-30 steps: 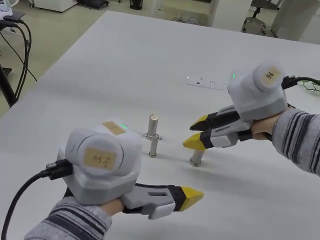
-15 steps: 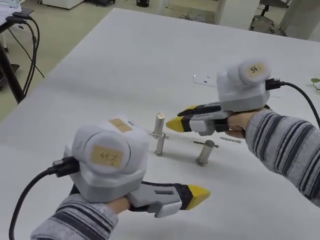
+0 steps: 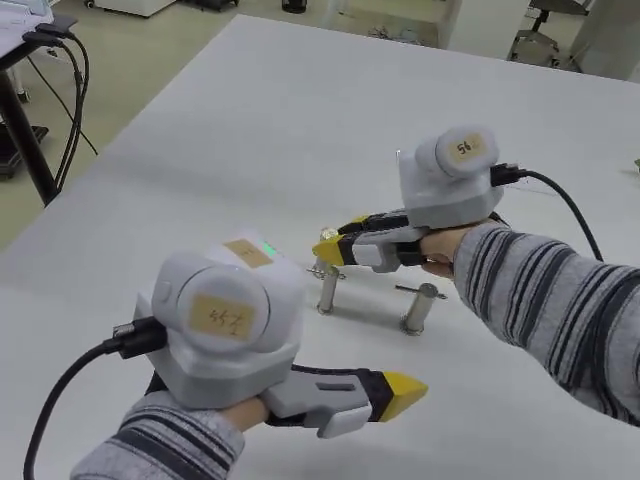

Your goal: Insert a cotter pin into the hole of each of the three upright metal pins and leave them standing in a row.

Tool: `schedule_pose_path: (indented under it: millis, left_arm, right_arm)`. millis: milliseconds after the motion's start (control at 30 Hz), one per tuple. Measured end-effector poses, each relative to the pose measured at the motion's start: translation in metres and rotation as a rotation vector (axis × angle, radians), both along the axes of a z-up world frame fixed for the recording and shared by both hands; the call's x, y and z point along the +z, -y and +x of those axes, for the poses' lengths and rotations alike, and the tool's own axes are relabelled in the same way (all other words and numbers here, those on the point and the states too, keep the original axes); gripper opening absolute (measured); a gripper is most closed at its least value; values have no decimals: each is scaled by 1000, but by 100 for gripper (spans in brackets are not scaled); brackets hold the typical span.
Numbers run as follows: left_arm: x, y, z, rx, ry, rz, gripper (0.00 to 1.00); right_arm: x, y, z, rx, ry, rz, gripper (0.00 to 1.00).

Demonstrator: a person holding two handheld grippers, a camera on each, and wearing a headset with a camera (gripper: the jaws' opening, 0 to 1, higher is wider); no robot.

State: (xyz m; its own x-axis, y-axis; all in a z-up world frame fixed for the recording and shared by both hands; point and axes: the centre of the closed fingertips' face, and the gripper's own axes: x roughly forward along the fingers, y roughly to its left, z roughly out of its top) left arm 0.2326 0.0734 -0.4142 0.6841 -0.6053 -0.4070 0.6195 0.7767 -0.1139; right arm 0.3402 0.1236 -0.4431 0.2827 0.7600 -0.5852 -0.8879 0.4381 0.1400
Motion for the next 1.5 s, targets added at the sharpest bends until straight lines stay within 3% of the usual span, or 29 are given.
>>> schedule_pose_path:
  millis: [433, 567, 800, 1100, 1200, 1500]
  left_arm:
    - [2, -5, 3, 26, 4, -2, 97]
    - [3, -7, 3, 33, 12, 3, 97]
    - [2, -6, 3, 28, 7, 4, 96]
    - [3, -4, 2, 20, 9, -5, 96]
    - [5, -1, 1, 12, 9, -29, 97]
    - [4, 2, 0, -1, 15, -20, 98]
  right_arm:
    - [-10, -1, 12, -9, 28, -49, 10]
    - [-9, -1, 12, 16, 70, -91, 9]
    - [-10, 3, 14, 44, 84, -124, 8]
    - [-5, 29, 14, 29, 92, -150, 8]
    - [-5, 43, 14, 13, 91, -165, 8]
    - [-8, 84, 20, -50, 78, -186, 8]
